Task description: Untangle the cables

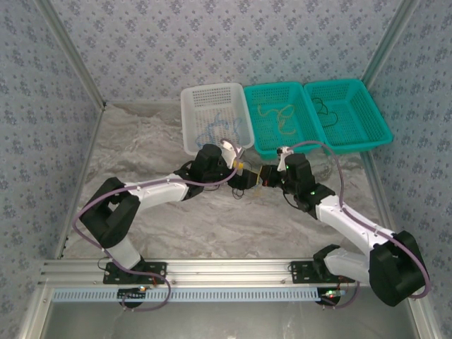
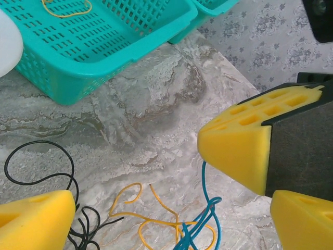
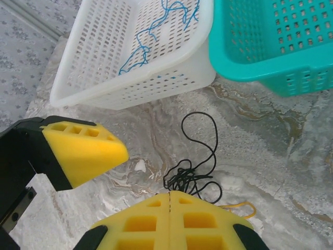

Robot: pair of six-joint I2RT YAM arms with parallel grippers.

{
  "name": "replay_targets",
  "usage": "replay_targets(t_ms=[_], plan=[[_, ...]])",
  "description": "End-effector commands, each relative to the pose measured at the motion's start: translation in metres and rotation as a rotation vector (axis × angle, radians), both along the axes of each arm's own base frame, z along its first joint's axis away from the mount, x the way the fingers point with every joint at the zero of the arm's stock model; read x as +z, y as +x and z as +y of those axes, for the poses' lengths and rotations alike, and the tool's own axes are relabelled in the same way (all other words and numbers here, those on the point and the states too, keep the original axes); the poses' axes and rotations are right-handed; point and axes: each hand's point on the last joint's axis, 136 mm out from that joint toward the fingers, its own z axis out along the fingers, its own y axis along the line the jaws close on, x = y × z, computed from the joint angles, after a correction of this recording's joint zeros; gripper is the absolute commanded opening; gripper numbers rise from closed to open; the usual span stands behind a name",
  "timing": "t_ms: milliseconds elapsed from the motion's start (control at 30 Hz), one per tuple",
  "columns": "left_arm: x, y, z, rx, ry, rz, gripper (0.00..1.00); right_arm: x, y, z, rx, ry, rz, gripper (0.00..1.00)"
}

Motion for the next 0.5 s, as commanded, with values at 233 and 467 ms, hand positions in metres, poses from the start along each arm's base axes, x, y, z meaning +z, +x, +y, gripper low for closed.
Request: replay_targets(t_ms=[233, 467], plan=[[0.016, 0.002, -0.019, -0.109, 0.018, -0.19, 0.9, 0.017, 0.009, 0.005, 0.017, 0.052, 0.032, 0.0], [-0.005, 0.007, -0.033, -0.153, 0.099, -0.271, 0.85, 0.034, 0.011, 0.015, 0.049, 0.177, 0.025, 0.0]])
